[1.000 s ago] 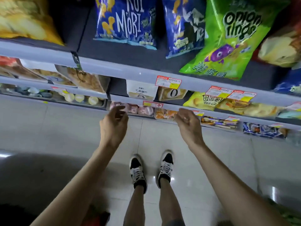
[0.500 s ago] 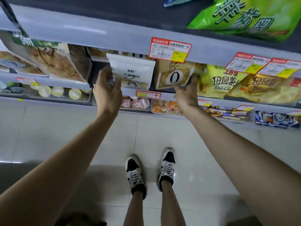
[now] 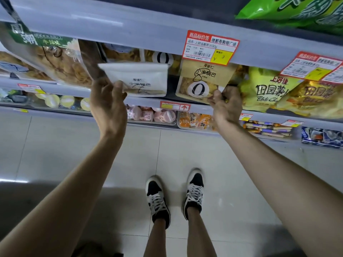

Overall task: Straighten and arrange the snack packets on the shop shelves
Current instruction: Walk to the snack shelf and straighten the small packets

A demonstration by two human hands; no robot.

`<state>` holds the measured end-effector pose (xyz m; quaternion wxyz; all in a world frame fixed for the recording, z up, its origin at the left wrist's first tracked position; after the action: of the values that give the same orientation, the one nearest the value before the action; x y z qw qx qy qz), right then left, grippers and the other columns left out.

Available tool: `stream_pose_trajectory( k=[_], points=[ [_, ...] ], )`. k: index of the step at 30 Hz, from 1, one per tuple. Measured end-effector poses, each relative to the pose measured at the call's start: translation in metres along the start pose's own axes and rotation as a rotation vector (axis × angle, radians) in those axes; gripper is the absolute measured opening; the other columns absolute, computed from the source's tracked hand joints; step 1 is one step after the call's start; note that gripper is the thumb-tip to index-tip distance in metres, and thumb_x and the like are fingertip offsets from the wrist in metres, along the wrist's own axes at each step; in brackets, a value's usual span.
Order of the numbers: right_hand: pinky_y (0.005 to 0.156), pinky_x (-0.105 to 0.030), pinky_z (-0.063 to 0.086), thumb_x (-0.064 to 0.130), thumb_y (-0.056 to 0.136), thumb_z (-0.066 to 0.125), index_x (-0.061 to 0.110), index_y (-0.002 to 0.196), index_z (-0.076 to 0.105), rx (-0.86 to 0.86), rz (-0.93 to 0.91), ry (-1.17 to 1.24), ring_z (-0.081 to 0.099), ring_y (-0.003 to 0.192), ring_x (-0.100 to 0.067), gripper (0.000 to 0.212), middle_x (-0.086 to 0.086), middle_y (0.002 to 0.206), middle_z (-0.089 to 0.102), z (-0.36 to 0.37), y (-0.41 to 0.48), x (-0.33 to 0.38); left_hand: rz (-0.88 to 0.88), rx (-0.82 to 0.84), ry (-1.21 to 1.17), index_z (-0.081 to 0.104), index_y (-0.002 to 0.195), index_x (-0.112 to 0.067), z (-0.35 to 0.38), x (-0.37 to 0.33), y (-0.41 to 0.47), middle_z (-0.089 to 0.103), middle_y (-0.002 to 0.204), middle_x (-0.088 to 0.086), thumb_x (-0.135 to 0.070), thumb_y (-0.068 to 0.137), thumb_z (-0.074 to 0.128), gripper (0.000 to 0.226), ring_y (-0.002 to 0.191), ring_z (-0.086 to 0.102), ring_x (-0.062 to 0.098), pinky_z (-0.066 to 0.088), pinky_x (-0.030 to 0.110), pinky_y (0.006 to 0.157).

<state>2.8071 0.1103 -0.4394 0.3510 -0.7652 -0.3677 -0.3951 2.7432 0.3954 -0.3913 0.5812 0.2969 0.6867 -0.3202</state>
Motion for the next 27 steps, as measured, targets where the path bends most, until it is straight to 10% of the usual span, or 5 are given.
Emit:
stream_pose_trajectory(
  k=[11,15,22,27],
  points=[
    [0.086,-0.039,0.062,0.018,0.102,0.066,0.025,0.091,0.055,0.214,-0.081,-0.005,0.07,0.082,-0.009,0.017,0.009,0.086,0.069,0.064,-0.032,0.032,-0.042,-0.147,-0.06,0.058,0.097,-0.024,-0.073,-0.011,-0.007,0.075,0.082,-0.003,-0.014,0.105,0.063,0.014,0.086,0.074,0.017,0.064,0.041,0.088],
    [0.074,-0.009,0.049,0.022,0.103,0.064,0.02,0.102,0.059,0.295,-0.107,-0.032,0.061,0.083,0.006,0.006,0.016,0.09,0.065,0.085,-0.044,0.047,-0.011,-0.103,0.003,0.058,0.1,-0.026,-0.083,-0.018,-0.013,0.073,0.107,0.028,-0.016,0.106,0.062,0.012,0.102,0.077,0.03,0.064,0.042,0.09],
    [0.092,-0.037,0.06,0.028,0.101,0.067,0.021,0.116,0.061,0.275,-0.041,0.108,0.071,0.099,-0.01,0.018,0.007,0.108,0.071,0.069,-0.06,0.043,-0.077,-0.03,0.014,0.059,0.11,-0.009,-0.067,-0.011,-0.026,0.075,0.097,0.022,-0.015,0.106,0.065,0.009,0.093,0.077,0.026,0.063,0.044,0.092],
    [0.082,-0.022,0.053,0.0,0.094,0.063,0.009,0.116,0.067,0.332,-0.087,0.099,0.07,0.095,-0.004,0.023,0.01,0.104,0.073,0.016,-0.092,0.026,-0.094,0.091,0.013,0.06,0.11,-0.005,-0.027,-0.013,-0.044,0.08,0.093,0.009,-0.015,0.106,0.065,0.012,0.095,0.079,0.023,0.064,0.042,0.09]
  ],
)
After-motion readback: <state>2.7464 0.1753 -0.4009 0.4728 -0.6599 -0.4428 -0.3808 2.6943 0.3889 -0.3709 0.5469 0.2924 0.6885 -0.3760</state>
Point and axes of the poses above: each hand's wrist, its own y-axis towards the middle knuckle, its own z-axis out of the palm, x = y × z, the point moved 2 cm from there along y, towards the middle knuckle
